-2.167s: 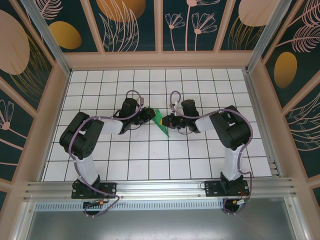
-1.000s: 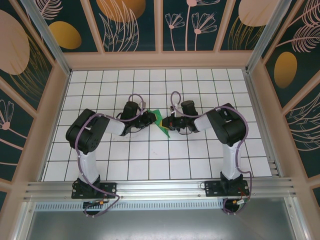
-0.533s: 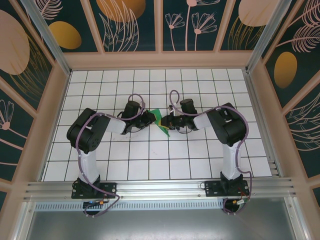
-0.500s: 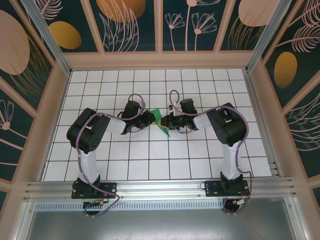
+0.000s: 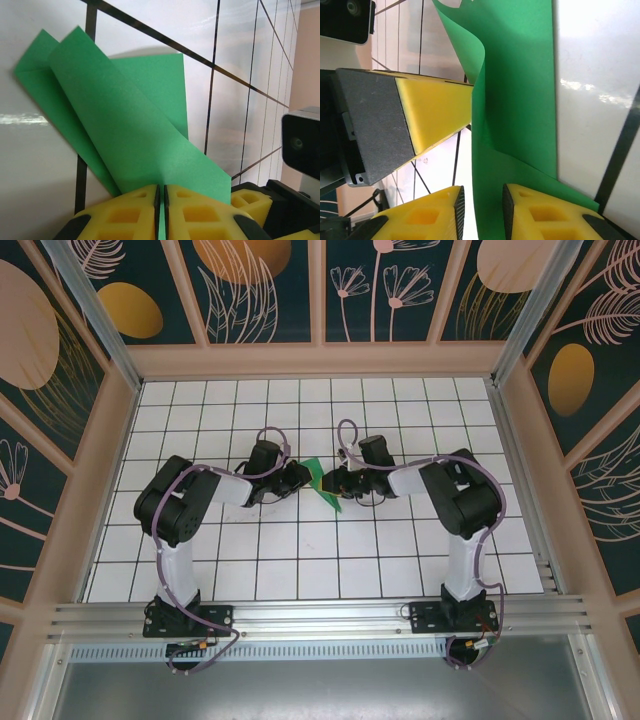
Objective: Fold a paper plane with a square sheet of paper (pick it up from the middle)
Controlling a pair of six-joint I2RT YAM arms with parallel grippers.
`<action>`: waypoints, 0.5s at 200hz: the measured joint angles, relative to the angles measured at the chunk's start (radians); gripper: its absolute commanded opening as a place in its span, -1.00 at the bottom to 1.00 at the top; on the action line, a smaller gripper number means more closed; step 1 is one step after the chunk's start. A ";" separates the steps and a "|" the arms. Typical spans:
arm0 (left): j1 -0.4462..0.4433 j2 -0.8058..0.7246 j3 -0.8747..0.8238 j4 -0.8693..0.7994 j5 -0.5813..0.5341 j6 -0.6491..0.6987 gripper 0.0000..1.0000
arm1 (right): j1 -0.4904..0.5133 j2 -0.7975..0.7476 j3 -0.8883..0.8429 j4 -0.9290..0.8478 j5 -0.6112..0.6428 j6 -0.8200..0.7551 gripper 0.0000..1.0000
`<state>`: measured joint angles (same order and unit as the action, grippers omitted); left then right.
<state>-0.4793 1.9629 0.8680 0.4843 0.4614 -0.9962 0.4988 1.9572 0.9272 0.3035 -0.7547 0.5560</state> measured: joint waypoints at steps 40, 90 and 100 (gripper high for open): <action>0.000 0.002 0.011 -0.020 0.002 0.000 -0.71 | 0.027 -0.035 0.000 -0.060 0.083 -0.054 -0.34; 0.000 0.003 0.014 -0.025 0.002 0.000 -0.71 | 0.045 -0.111 -0.008 -0.111 0.205 -0.088 -0.28; 0.000 0.004 0.015 -0.025 0.003 0.000 -0.71 | 0.050 -0.129 -0.009 -0.114 0.224 -0.089 -0.25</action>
<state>-0.4793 1.9667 0.8829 0.4591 0.4641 -0.9966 0.5484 1.8286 0.9184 0.1890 -0.5312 0.4675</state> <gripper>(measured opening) 0.142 0.362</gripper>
